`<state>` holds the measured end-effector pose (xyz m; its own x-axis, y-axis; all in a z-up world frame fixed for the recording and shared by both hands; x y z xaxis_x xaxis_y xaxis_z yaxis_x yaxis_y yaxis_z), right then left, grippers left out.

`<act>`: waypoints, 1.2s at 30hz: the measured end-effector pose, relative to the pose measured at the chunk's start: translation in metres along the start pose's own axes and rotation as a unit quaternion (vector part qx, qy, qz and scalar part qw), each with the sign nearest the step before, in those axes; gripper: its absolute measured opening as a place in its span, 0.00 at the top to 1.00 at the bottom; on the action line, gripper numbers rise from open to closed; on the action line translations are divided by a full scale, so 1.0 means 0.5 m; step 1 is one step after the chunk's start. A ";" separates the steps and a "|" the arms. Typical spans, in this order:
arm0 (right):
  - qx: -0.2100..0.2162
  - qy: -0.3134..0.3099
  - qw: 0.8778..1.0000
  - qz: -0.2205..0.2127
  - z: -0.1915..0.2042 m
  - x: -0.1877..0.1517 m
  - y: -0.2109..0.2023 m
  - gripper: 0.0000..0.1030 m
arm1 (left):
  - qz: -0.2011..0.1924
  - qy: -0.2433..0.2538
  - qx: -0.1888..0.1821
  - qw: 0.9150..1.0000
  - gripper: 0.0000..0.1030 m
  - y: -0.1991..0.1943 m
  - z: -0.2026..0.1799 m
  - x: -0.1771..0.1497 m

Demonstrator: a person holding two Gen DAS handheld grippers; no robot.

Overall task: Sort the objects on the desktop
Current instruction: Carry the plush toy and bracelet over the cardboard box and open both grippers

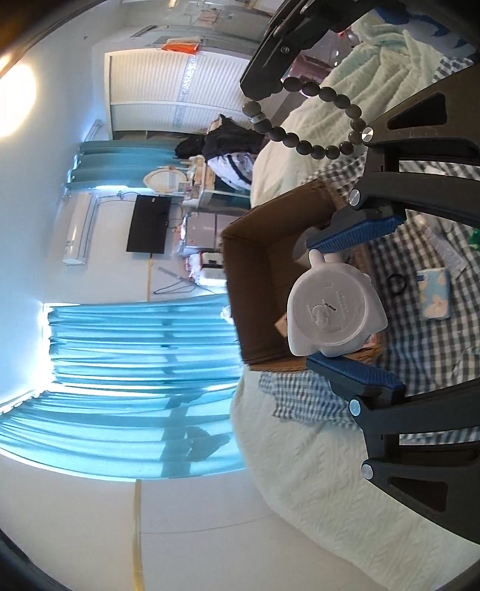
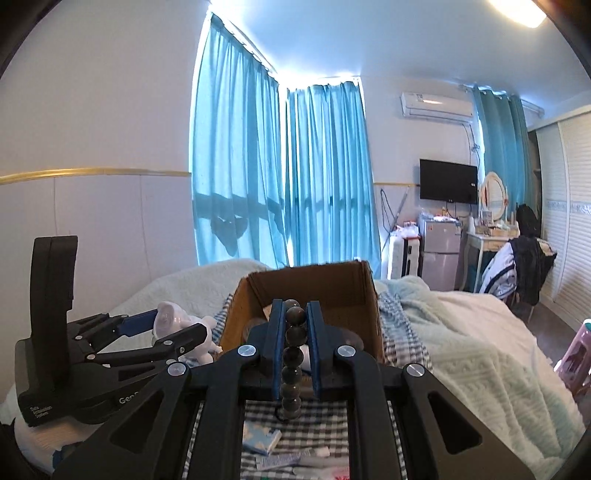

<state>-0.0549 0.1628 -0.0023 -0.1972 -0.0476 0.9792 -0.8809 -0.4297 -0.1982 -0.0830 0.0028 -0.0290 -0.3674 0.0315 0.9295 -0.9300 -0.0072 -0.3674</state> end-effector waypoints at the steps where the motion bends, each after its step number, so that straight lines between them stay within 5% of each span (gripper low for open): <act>1: 0.000 -0.004 1.000 -0.004 0.002 0.010 0.002 0.90 | -0.002 0.001 0.001 1.000 0.44 0.001 0.001 0.007; 20: -0.003 -0.026 1.000 -0.011 -0.036 0.103 0.124 0.90 | -0.009 0.006 0.007 1.000 0.44 0.133 0.007 0.103; 36: -0.034 -0.053 0.995 0.072 -0.116 0.053 0.351 0.90 | 0.045 0.015 0.009 0.999 0.44 0.367 -0.024 0.083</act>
<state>-0.2398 0.1383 -0.0136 -0.2798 -0.2005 0.9389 -0.8747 -0.3499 -0.3354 -0.2687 0.0145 -0.0583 -0.4501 0.0603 0.8909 -0.8930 -0.0301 -0.4491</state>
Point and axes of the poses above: each gripper's, at about its wrist camera, not at the fingertips, and y roughly the way its jaws point, z to its left, x to its top, the point moved 7 cm from there along y, roughly the way its jaws point, and after that the axes turned 7 degrees about x, right-handed, at the moved point
